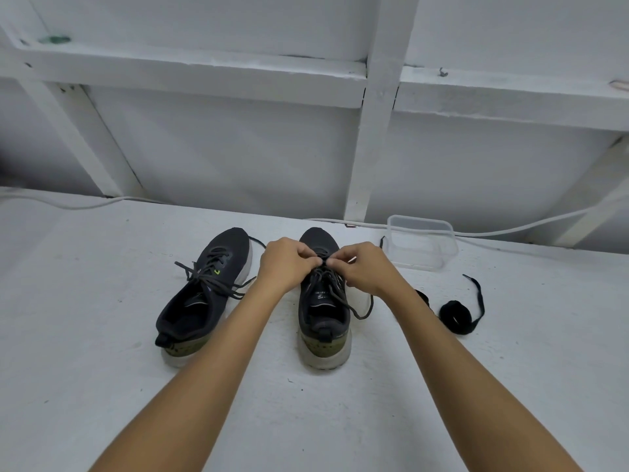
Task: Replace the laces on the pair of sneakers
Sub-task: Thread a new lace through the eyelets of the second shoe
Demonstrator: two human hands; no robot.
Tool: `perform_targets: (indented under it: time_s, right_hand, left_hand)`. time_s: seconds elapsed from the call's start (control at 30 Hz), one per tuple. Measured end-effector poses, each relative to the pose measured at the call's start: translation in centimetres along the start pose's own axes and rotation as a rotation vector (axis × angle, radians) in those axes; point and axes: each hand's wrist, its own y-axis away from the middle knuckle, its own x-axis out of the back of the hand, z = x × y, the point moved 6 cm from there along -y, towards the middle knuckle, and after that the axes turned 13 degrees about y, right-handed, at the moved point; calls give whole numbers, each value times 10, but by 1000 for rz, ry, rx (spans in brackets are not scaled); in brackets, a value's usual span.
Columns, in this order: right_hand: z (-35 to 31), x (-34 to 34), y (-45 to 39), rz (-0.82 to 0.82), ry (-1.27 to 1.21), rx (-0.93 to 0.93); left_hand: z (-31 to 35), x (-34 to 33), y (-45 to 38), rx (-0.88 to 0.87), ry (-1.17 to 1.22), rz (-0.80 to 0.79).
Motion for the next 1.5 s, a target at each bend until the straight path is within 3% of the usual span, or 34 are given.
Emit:
perform_targets:
  time_s: [0.23,0.53,0.83,1.1,1.27,1.43,1.5]
  right_hand:
    - [-8,0,-1,-48,127,7]
    - [13,-6,5,-58,-176,-141]
    - [13,-10,7,-51,-250,-183]
    - [4,4,16,28,-260,-85]
    - [-2,5,12,-82,-82,-14]
    - [-15,5,11,-91,172,42]
    - [-18,5,13,-74,168,44]
  left_hand:
    - [1,-1,0,42,-65,-12]
    - [12,-8,7,31,-145,-51]
    - [-20,-2,18,224,247,-48]
    - [-10,4,16,112,345,-30]
    - [5,8,14,6,145,-113]
    - [4,6,11,33,72,-116]
    - [5,6,10,37,61,-111]
